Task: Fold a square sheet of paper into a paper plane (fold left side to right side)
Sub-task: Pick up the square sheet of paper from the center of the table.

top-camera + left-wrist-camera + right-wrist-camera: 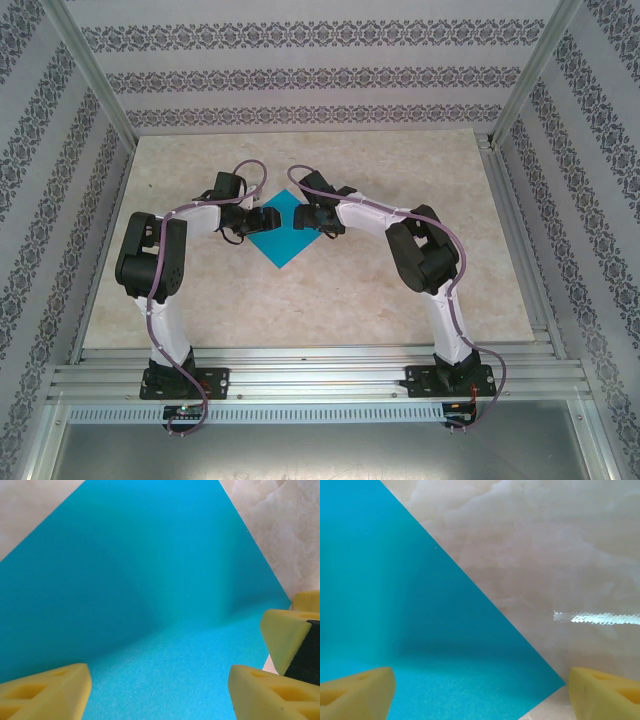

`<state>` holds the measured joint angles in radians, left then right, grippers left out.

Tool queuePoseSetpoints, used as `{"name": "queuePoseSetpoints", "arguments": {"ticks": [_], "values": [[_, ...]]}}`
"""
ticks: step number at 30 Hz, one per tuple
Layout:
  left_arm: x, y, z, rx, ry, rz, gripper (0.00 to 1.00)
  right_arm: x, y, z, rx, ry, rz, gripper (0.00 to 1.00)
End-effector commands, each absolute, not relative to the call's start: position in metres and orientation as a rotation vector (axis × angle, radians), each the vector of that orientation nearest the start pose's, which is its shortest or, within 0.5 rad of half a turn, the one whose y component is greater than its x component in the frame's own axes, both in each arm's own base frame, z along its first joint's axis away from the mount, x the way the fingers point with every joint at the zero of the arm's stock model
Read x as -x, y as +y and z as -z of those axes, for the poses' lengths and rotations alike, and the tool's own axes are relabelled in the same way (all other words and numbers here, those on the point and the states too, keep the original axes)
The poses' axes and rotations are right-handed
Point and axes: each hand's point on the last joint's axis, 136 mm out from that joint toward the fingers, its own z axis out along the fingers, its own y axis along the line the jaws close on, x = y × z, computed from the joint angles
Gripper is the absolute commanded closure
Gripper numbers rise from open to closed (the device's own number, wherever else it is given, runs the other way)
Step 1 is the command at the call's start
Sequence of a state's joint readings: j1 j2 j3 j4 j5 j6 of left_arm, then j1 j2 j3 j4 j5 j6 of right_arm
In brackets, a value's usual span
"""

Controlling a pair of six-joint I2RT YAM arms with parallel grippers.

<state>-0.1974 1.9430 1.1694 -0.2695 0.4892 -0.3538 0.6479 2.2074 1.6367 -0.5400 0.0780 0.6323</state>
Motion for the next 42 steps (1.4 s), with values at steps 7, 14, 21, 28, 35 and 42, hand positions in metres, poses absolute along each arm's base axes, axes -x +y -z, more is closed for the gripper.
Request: {"name": "queuePoseSetpoints", "arguments": {"ticks": [7, 14, 21, 28, 35, 42], "values": [[-0.395, -0.168, -0.002, 0.075, 2.776, 0.830, 0.25, -0.418, 0.359, -0.021, 0.031, 2.718, -0.587, 0.19], [-0.394, -0.171, -0.003, 0.073, 2.771, 0.853, 0.25, -0.419, 0.372, -0.032, 0.039, 2.682, -0.689, 0.25], [-0.395, -0.175, -0.015, 0.049, 2.731, 0.892, 0.25, -0.426, 0.368, -0.039, -0.010, 2.631, -0.744, 0.42], [-0.400, -0.175, -0.057, 0.010, 2.629, 0.920, 0.23, -0.429, 0.363, -0.059, -0.035, 2.546, -0.835, 0.64], [-0.400, -0.152, -0.112, 0.026, 2.496, 0.919, 0.20, -0.427, 0.360, -0.086, -0.018, 2.445, -0.959, 0.74], [-0.389, -0.112, -0.173, 0.048, 2.305, 0.956, 0.15, -0.416, 0.342, -0.142, 0.083, 2.261, -1.095, 0.79]]}}
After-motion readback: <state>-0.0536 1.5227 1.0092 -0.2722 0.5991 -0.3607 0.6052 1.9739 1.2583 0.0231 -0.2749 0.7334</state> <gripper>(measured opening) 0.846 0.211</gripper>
